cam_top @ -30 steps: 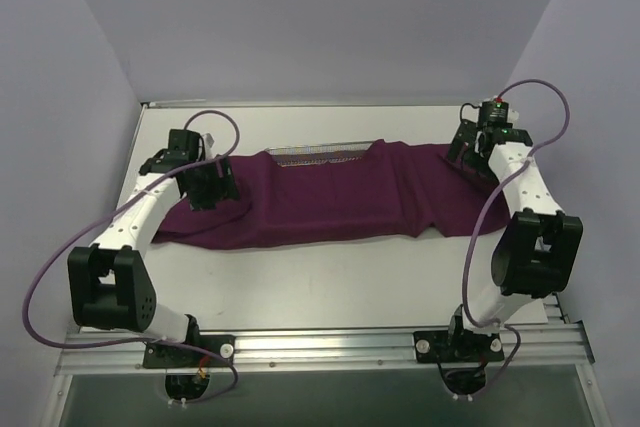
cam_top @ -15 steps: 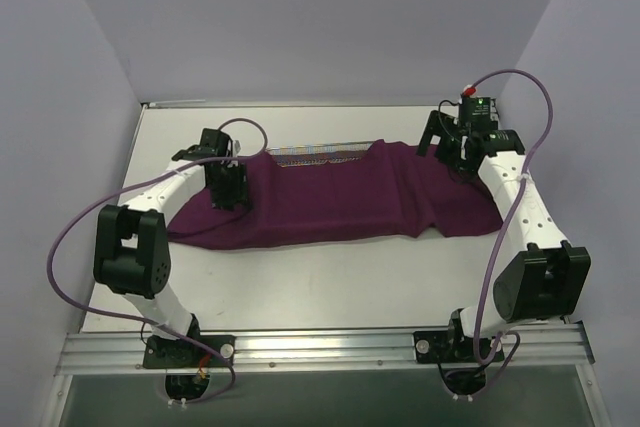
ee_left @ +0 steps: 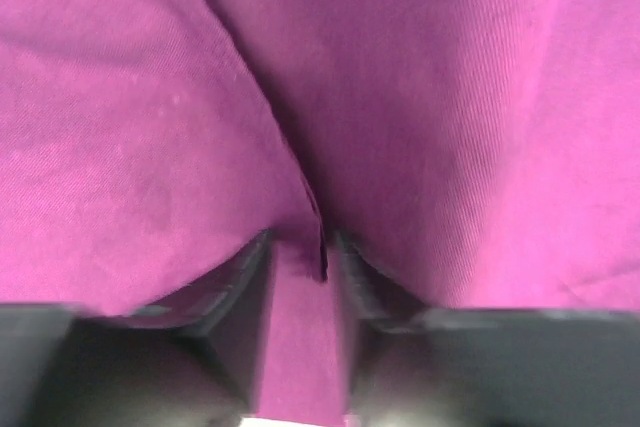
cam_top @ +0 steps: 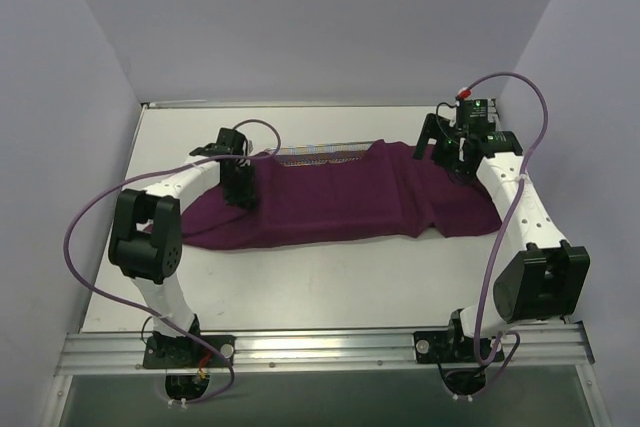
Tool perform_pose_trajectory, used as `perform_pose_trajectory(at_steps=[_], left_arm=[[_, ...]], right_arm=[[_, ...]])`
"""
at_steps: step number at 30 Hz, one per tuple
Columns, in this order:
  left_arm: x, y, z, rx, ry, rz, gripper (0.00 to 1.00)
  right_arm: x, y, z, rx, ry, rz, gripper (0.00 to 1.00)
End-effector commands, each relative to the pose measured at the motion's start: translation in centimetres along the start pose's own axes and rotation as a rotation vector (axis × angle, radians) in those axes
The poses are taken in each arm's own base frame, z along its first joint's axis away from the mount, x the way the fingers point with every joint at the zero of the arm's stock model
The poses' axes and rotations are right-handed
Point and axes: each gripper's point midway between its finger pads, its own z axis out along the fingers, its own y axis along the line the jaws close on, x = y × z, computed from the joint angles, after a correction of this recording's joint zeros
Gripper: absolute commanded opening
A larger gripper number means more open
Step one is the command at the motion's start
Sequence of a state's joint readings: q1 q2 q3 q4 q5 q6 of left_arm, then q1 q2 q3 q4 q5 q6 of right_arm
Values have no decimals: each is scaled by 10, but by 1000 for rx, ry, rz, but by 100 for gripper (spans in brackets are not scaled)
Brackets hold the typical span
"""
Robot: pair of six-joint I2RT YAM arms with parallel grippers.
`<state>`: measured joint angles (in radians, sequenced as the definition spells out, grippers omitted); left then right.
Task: Open and lay out the surgical kit
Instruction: Open the surgical kit at the center of the board.
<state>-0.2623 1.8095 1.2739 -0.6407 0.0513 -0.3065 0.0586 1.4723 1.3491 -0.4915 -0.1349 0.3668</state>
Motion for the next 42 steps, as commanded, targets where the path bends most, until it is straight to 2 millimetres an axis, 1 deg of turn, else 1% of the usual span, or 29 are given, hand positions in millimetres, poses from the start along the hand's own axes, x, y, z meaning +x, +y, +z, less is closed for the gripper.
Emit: perform_pose_trajectory(at_steps=[1, 4, 5, 7, 10, 13, 14, 15, 18, 19, 20, 21, 22, 23, 24, 25, 26, 29, 30, 31, 32, 34, 35, 36, 37, 38, 39, 41, 42], left_arm=[[-24, -6, 1, -7, -58, 18, 34], [-23, -4, 3, -25, -46, 20, 20], [-24, -2, 3, -35, -46, 27, 6], [-30, 10, -5, -102, -64, 39, 2], [-53, 27, -35, -184, -128, 55, 2], [-85, 72, -71, -312, -227, 14, 2], [-104, 85, -87, -344, -278, -1, 2], [-115, 113, -97, -382, -299, -49, 2], [-156, 155, -112, -484, -366, -66, 2], [-162, 189, -121, -529, -365, -112, 2], [-168, 206, -107, -549, -332, -133, 2], [-192, 219, -126, -571, -396, -168, 9], [-189, 240, -129, -601, -374, -215, 41], [-192, 250, -117, -600, -354, -265, 50], [-209, 246, -131, -555, -405, -285, 51], [-212, 245, -129, -533, -411, -285, 54], [-214, 241, -128, -518, -412, -264, 60], [-203, 236, -131, -519, -380, -303, 79], [-200, 230, -129, -495, -370, -303, 81], [-190, 222, -117, -448, -333, -299, 82], [-188, 211, -121, -414, -344, -314, 83], [-182, 187, -115, -335, -346, -314, 83], [-165, 173, -106, -283, -313, -342, 83], [-159, 157, -100, -240, -299, -340, 82], [-158, 146, -94, -200, -306, -340, 82], [-141, 129, -84, -143, -266, -352, 82], [-135, 113, -79, -125, -254, -332, 81], [-124, 89, -77, -80, -237, -319, 79], [-113, 85, -71, -67, -209, -319, 79]], right_arm=[[7, 1, -3, -12, 17, 1, 87], [7, -1, -1, -8, 22, -1, 87], [6, 1, -1, -13, 21, -4, 87], [6, 1, 1, -12, 23, -5, 86], [4, 2, 4, -13, 29, -8, 86], [5, 3, 9, -12, 45, -8, 86], [5, 4, 10, -14, 48, -9, 86], [6, 3, 13, -9, 57, -9, 86], [3, 0, 21, 16, 67, -6, 86], [2, -1, 23, 27, 69, 3, 86], [0, -2, 25, 32, 70, 9, 86], [2, -2, 32, 40, 82, 11, 86], [-4, 0, 32, 37, 70, 17, 87], [-7, -1, 36, 45, 63, 19, 87], [-6, -2, 42, 53, 71, 21, 87], [-12, 0, 44, 47, 60, 27, 87], [-14, 0, 47, 50, 64, 30, 87], [-21, -2, 56, 71, 55, 40, 89], [-23, -7, 60, 83, 54, 50, 88], [-24, -9, 62, 87, 54, 57, 89], [-25, -9, 64, 88, 50, 60, 89], [-28, -20, 69, 125, 44, 72, 89], [-30, -26, 72, 139, 40, 80, 89], [-30, -31, 77, 149, 47, 87, 88], [-36, -47, 79, 174, 40, 114, 88], [-39, -55, 80, 188, 36, 120, 88], [-45, -62, 84, 207, 28, 120, 87], [-56, -84, 85, 286, 3, 99, 84], [-55, -93, 92, 313, 20, 95, 83]])
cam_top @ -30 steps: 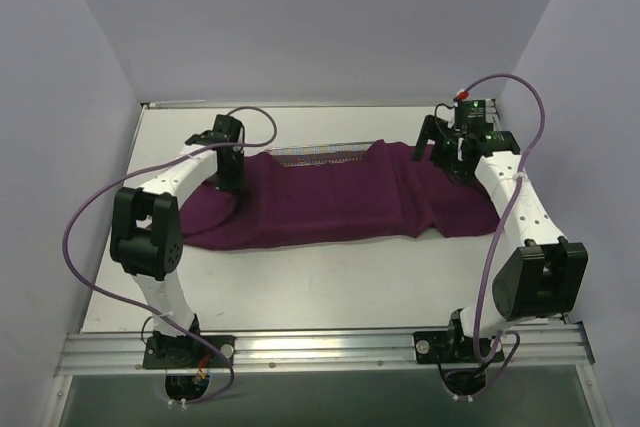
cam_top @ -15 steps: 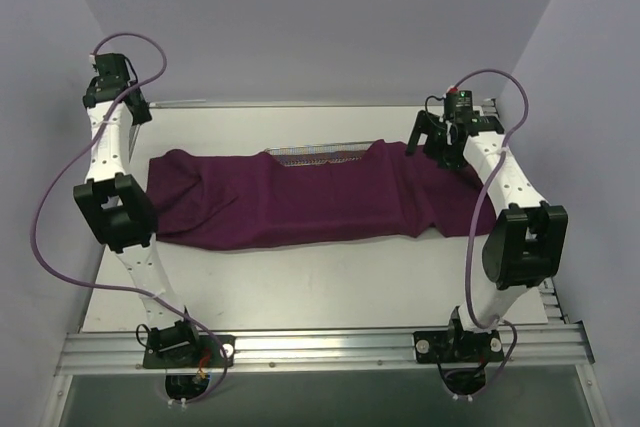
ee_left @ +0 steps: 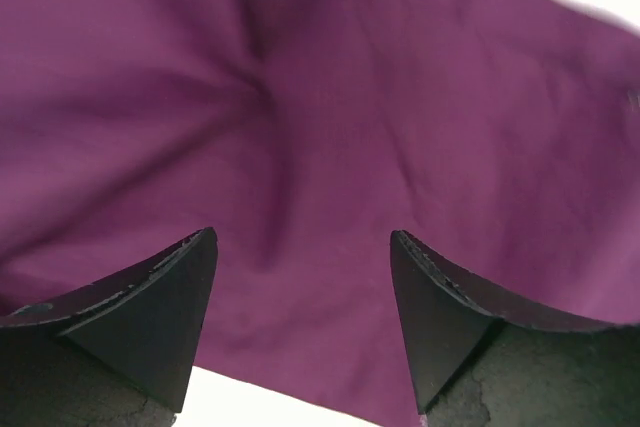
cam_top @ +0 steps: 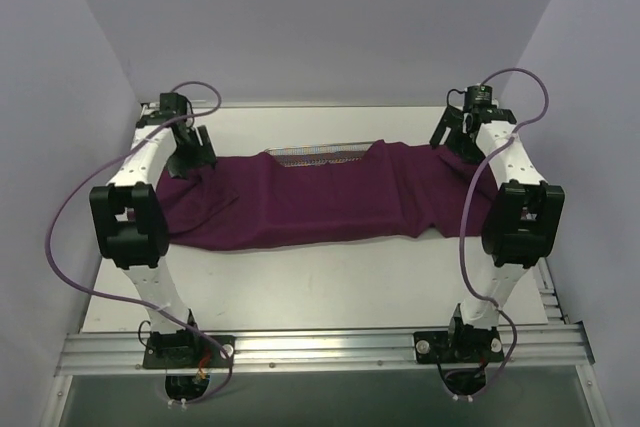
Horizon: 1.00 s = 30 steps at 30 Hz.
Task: Open and lay out the surgical kit
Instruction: Open the surgical kit at the center of the board.
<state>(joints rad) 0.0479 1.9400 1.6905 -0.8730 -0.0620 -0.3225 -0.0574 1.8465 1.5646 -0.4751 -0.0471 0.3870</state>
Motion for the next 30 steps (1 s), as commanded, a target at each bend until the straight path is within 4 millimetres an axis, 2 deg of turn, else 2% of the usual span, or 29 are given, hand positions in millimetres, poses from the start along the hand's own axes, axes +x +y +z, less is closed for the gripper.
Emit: perform_pose_trajectory(at_steps=[1, 2, 3, 5, 7, 11, 13, 18, 21, 22, 25, 30], left_arm=[[14, -62, -30, 180, -39, 9, 78], [20, -68, -35, 197, -40, 19, 78], [33, -69, -31, 193, -17, 31, 78], [42, -75, -35, 207, -15, 50, 78], [49, -71, -33, 198, 2, 59, 78], [46, -57, -24, 135, 15, 92, 78], [48, -53, -21, 122, 35, 85, 78], [45, -47, -19, 114, 38, 65, 78], [43, -48, -22, 116, 32, 68, 77], [43, -46, -24, 112, 37, 68, 77], [39, -40, -27, 85, 11, 72, 77], [42, -36, -24, 80, 26, 63, 77]], right_arm=[[-34, -31, 2, 122, -70, -11, 82], [-36, -40, 6, 148, -66, -5, 82], [-35, -45, 13, 158, -57, -13, 82], [-42, -51, 16, 185, -70, -55, 82], [-40, -53, 27, 187, -57, -75, 85], [-46, -41, 43, 149, -53, -110, 88], [-41, -42, 58, 181, -23, -119, 88], [-43, -40, 80, 199, -22, -120, 81], [-44, -35, 89, 188, -32, -145, 72], [-46, -34, 90, 189, -36, -157, 67], [-44, -30, 97, 179, -24, -177, 61], [-45, -28, 106, 179, -33, -183, 57]])
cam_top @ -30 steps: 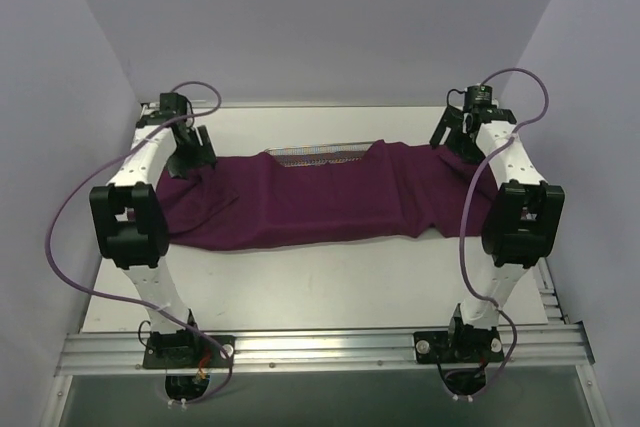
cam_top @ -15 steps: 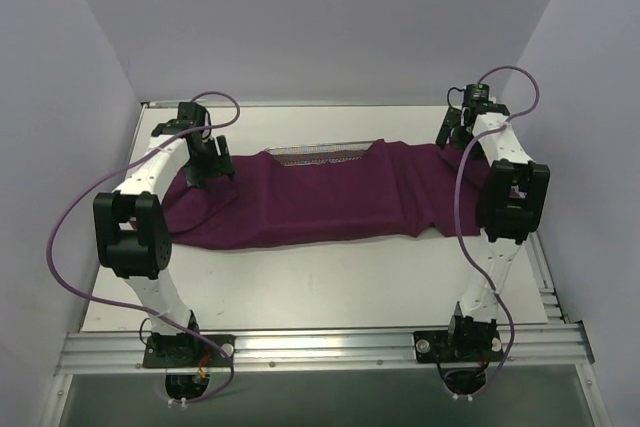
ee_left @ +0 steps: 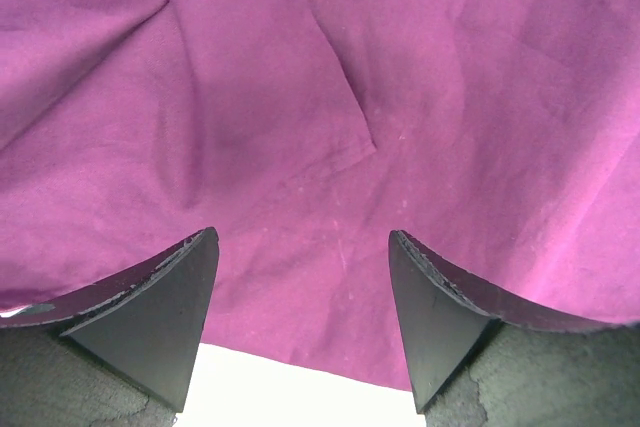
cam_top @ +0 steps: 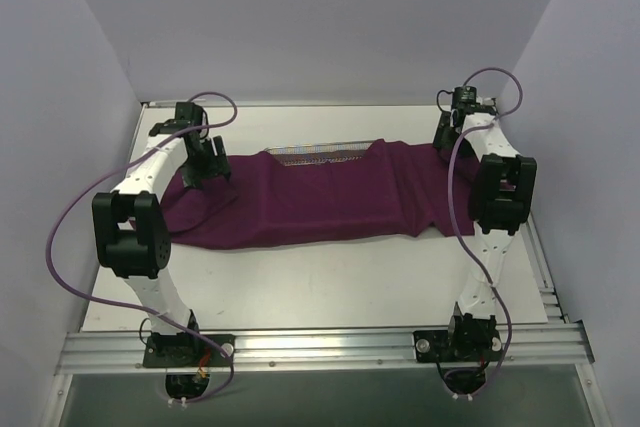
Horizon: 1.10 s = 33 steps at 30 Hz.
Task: Open and lay out the surgical kit
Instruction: Open the surgical kit at the center of the board.
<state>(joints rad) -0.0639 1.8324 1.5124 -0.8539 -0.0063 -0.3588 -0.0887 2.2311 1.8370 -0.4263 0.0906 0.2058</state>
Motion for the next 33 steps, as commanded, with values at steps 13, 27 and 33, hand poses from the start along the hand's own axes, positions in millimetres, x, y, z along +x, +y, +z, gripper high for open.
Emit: perform_pose_trajectory(at_steps=[13, 27, 33], left_arm=[[-17, 2, -8, 1, -38, -3, 77], [-16, 6, -5, -4, -26, -2, 77], [-16, 7, -5, -3, -26, -1, 77]], right_arm=[[-13, 17, 23, -4, -16, -37, 50], [-11, 26, 31, -22, -5, -30, 50], [-9, 28, 29, -9, -14, -44, 47]])
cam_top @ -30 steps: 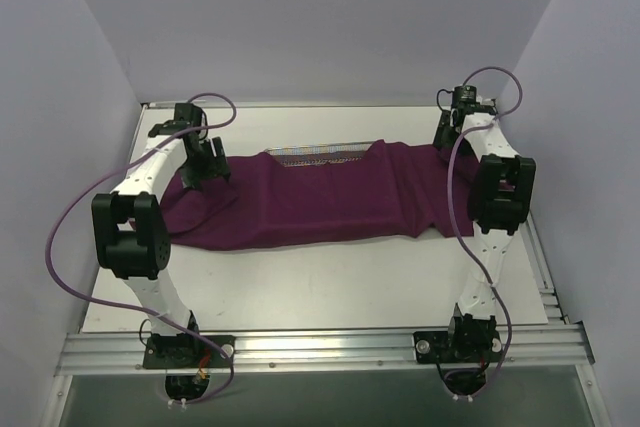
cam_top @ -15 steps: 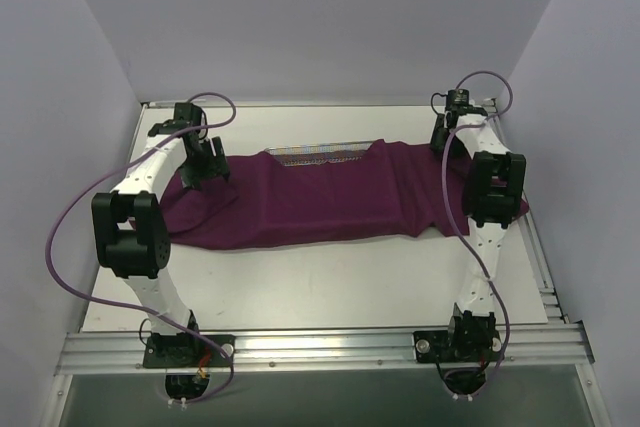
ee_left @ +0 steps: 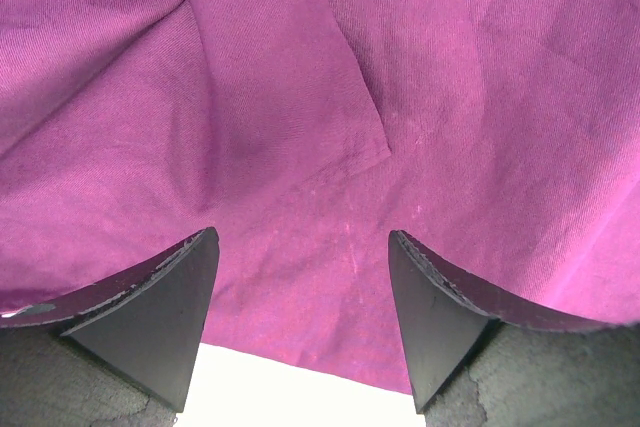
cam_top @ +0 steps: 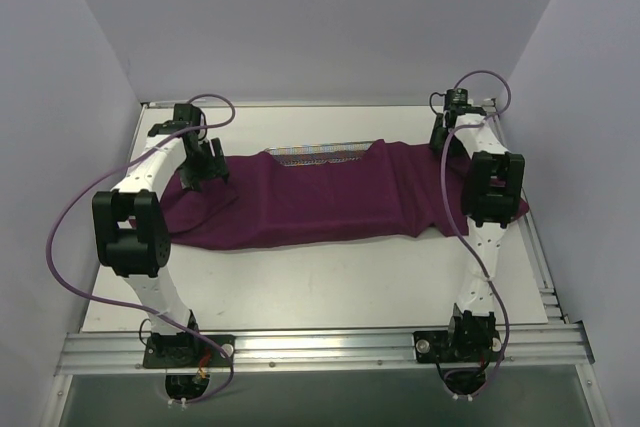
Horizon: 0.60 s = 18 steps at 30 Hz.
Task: Open and lay out the surgical kit
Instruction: Open the surgical kit at the center of the board.
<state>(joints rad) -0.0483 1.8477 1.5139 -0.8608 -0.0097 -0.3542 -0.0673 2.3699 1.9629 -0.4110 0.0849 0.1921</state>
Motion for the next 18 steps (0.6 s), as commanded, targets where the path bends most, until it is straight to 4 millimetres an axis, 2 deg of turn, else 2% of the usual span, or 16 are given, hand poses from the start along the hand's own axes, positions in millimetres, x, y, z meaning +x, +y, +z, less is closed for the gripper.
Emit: perform_pose_trajectory(at_steps=[1, 3, 15, 16, 18], left_arm=[[-17, -1, -10, 13, -42, 9, 77], [-16, 0, -10, 13, -42, 9, 77], [-14, 3, -12, 14, -42, 2, 77], [-13, 3, -12, 13, -39, 2, 77], [-12, 3, -12, 12, -36, 2, 77]], right_arm=[[-4, 6, -5, 17, -14, -19, 44], [-4, 6, -5, 18, -16, -21, 37], [4, 5, 9, 28, 20, -28, 36], [5, 4, 10, 30, 25, -25, 35], [4, 3, 10, 29, 25, -19, 24]])
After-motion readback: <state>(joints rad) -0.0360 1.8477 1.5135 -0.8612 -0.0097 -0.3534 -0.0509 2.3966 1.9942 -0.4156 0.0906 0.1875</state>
